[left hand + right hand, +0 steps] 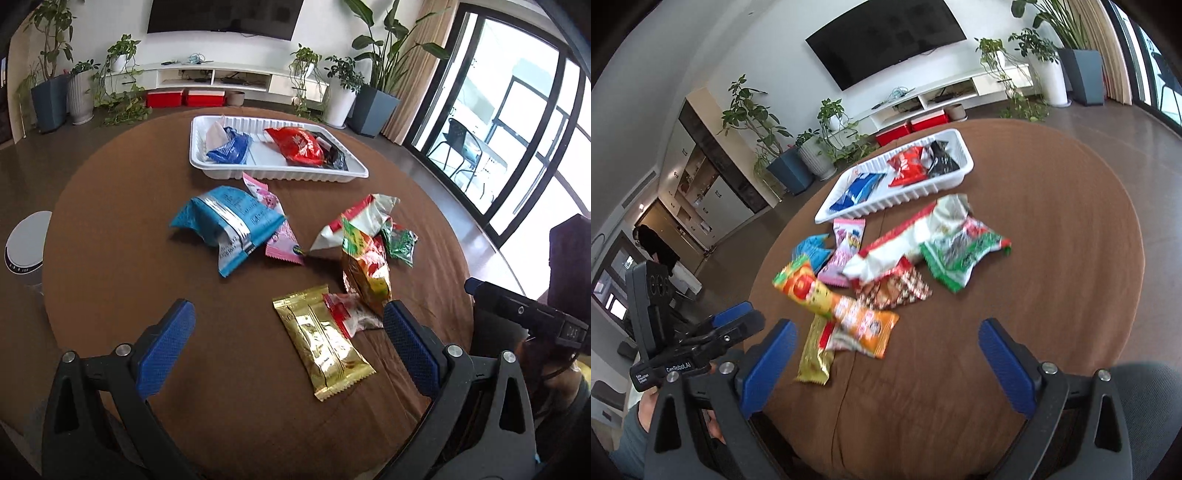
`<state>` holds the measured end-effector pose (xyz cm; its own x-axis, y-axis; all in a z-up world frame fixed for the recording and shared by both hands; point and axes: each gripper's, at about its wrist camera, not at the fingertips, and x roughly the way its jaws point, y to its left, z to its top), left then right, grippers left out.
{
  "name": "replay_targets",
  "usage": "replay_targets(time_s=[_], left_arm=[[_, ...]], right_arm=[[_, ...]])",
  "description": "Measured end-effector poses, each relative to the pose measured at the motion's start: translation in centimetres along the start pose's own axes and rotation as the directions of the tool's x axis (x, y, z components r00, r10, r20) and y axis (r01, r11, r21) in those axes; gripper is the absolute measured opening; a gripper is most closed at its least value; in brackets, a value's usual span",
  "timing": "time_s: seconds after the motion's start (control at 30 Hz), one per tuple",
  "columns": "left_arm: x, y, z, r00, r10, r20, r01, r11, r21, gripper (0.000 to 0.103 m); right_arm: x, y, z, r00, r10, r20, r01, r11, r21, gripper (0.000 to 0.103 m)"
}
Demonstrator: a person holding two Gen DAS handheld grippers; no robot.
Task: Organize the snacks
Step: 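Withdraw both tools from the tray back over the remaining snacks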
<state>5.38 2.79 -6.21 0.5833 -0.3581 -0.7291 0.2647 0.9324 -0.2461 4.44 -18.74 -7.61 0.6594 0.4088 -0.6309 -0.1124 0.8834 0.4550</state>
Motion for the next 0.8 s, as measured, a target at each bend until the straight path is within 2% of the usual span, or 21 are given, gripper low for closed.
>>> replay_targets(time_s=[0.13, 0.2, 0.37, 0.43, 0.5, 0.8], left_arm=[[1.0, -0.6, 0.0, 0.997, 0.016, -0.080, -0.017, 1.000, -0.008, 0.103], [1.5, -0.7, -0.3, 0.994, 0.012, -0.104, -0.013, 1.000, -0.010, 0.103], [2.4, -1.3, -0.5, 0.992, 0.020, -0.122, -0.018, 1.000, 0.011, 0.103], [2.8, -1.5, -0.5, 0.990, 0.038, -0.133, -0.034, 0.999, 0.033, 0.103], [3.4, -1.5, -0.4, 0.987, 0.052, -0.149, -0.046, 0.998, 0.044, 0.102], [6.1, -2.0, 0.1, 0.972, 0.103, -0.213, -0.084, 0.991, 0.100, 0.101]], right_arm=[[0.5, 0.2, -1.6, 0.998, 0.022, -0.052, -0.020, 0.999, 0.031, 0.102], [0.5, 0.4, -2.1, 0.998, 0.018, -0.052, -0.017, 1.000, 0.023, 0.102], [0.1, 0.3, -2.3, 0.999, -0.031, -0.034, 0.031, 1.000, 0.001, 0.100], [0.1, -0.1, -2.4, 0.998, -0.041, -0.043, 0.042, 0.999, 0.002, 0.092], [0.2, -0.5, -2.5, 0.997, -0.055, -0.055, 0.056, 0.998, 0.011, 0.088], [0.4, -0.1, -2.5, 0.997, -0.060, -0.040, 0.058, 0.998, -0.037, 0.088]])
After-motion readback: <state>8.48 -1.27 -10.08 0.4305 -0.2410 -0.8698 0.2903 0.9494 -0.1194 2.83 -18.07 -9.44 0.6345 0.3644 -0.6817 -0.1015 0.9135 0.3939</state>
